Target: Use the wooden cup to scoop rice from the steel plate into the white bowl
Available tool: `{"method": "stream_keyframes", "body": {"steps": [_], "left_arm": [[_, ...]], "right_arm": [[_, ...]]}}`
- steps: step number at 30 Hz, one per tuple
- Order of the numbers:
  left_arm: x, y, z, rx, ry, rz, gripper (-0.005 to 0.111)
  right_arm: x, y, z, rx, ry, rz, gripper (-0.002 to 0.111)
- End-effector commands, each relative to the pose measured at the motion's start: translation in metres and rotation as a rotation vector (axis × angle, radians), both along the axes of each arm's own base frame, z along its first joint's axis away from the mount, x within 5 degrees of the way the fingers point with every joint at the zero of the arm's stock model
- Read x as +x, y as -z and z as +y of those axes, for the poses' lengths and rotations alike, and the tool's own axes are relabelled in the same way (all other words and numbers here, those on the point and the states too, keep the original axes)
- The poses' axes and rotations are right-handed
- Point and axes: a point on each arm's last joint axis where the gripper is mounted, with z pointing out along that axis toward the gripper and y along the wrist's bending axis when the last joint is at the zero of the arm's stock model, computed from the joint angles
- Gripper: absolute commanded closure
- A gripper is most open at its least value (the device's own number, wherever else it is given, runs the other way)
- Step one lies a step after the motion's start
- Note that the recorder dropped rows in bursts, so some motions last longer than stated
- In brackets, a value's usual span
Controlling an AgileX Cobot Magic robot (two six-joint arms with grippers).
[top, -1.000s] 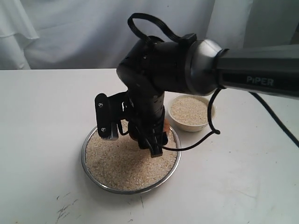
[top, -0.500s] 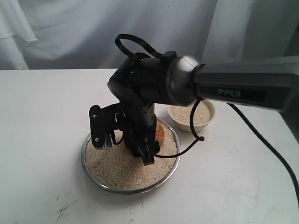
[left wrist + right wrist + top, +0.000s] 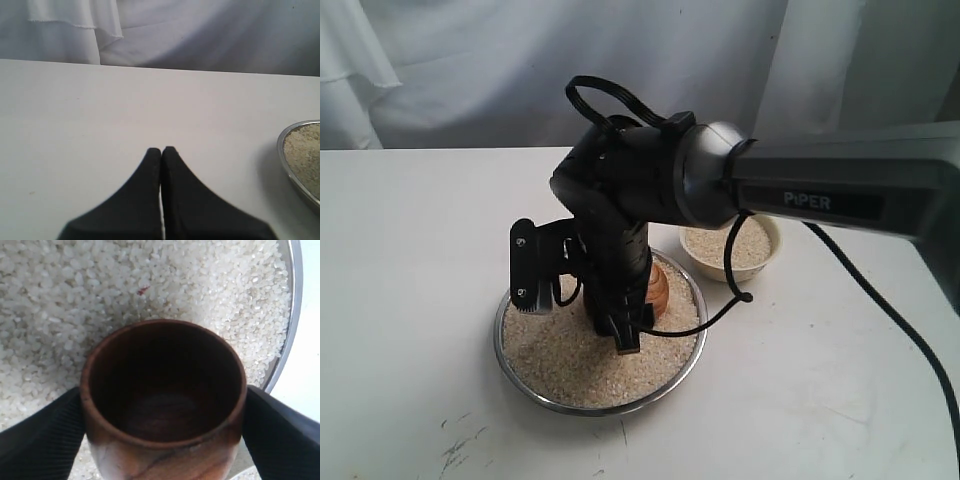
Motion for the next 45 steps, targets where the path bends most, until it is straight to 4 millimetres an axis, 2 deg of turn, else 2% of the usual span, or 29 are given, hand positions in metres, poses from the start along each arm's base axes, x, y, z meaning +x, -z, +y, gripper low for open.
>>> {"method": "stream_keyframes", "body": {"steps": [1, 2, 3, 5, 7, 17, 25, 29, 35, 41, 43, 45], "left_arm": [[0.0, 0.0, 0.0, 0.001, 0.002, -0.012, 0.107], [0.0, 0.0, 0.0, 0.001, 0.002, -0.012, 0.107], [0.0, 0.0, 0.0, 0.001, 0.002, -0.012, 0.107], [0.0, 0.0, 0.0, 0.001, 0.002, -0.012, 0.107], [0.0, 0.0, 0.0, 0.001, 0.002, -0.012, 0.107], [0.0, 0.0, 0.0, 0.001, 0.002, -0.012, 0.107], [0.0, 0.0, 0.0, 0.001, 0.002, -0.012, 0.107], [0.0, 0.0, 0.0, 0.001, 0.002, -0.012, 0.107], [0.0, 0.0, 0.0, 0.001, 0.002, -0.012, 0.107], [0.0, 0.0, 0.0, 0.001, 0.002, -0.012, 0.107], [0.0, 0.0, 0.0, 0.001, 0.002, -0.012, 0.107], [0.0, 0.0, 0.0, 0.001, 0.002, -0.012, 0.107]], "right_arm": [[-0.003, -0.003, 0.004, 0.039, 0.009, 0.001, 0.075], [-0.003, -0.004, 0.004, 0.047, 0.02, -0.001, 0.063], [-0.003, -0.006, 0.004, 0.055, 0.027, -0.003, 0.059], [-0.001, -0.012, 0.005, 0.098, 0.063, -0.022, 0.042], [0.001, -0.017, 0.003, 0.116, 0.086, -0.035, 0.036], [0.001, -0.016, 0.001, 0.116, 0.119, -0.027, 0.035], [0.002, -0.013, 0.007, 0.184, 0.146, -0.027, 0.035], [0.003, -0.009, 0.009, 0.208, 0.202, -0.021, 0.027], [0.002, -0.009, 0.006, 0.189, 0.223, -0.011, 0.026], [0.001, -0.024, 0.005, 0.227, 0.217, -0.031, 0.026], [0.001, -0.041, 0.003, 0.256, 0.206, -0.064, 0.026], [-0.003, -0.07, -0.006, 0.295, 0.223, -0.091, 0.026]]}}
